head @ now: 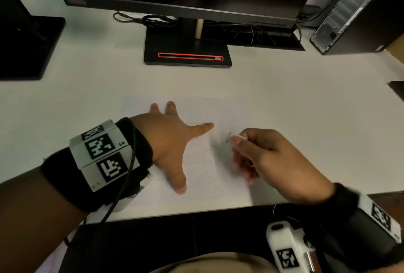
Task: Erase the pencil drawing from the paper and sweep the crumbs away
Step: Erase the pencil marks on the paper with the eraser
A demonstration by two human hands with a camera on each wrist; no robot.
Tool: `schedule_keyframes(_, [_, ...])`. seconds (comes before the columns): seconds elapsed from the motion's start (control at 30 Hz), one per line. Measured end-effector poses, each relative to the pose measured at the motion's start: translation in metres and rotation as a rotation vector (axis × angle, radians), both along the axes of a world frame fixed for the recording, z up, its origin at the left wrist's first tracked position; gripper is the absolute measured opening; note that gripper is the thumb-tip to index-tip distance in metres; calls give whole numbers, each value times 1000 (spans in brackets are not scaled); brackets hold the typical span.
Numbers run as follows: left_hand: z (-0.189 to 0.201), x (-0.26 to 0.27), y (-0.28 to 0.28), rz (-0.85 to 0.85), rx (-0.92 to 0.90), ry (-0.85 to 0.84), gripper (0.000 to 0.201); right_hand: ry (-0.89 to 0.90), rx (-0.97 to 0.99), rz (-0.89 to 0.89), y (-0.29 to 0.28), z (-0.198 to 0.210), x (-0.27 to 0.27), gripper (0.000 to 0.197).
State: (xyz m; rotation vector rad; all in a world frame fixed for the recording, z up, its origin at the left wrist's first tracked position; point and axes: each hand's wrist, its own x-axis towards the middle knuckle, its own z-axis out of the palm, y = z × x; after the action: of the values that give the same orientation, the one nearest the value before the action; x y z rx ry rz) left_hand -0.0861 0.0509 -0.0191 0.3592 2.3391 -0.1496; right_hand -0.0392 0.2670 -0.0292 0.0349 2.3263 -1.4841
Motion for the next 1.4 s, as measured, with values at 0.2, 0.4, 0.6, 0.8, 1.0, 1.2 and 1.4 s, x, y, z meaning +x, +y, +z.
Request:
schedule_keyframes(0.2, [0, 2, -2, -12, -12, 27, 148, -586, -808, 8, -27, -23, 44, 19])
schedule_keyframes(0.4, [3, 13, -11, -4, 17, 46, 148, -150, -976, -691, 28, -21, 2, 25])
schedule_keyframes(0.6, [4, 10, -10, -9, 31, 59, 147, -446, -901, -305, -23, -15, 36, 19])
schedule_keyframes(0.8, [4, 9, -16, 18, 46, 41, 145, -400, -901, -569, 9, -23, -4, 21])
schedule_keyframes(1.0, [4, 7, -11, 24, 32, 41, 148, -230, -968, -621, 31, -6, -9, 32])
schedule_keyframes(1.2, [-1, 6, -14, 5, 46, 80, 155, -579, -825, -237, -44, -22, 11, 25])
schedule_keyframes(1.4, [1, 10, -18, 33, 93, 77, 155, -206, -925, -710, -17, -22, -40, 27])
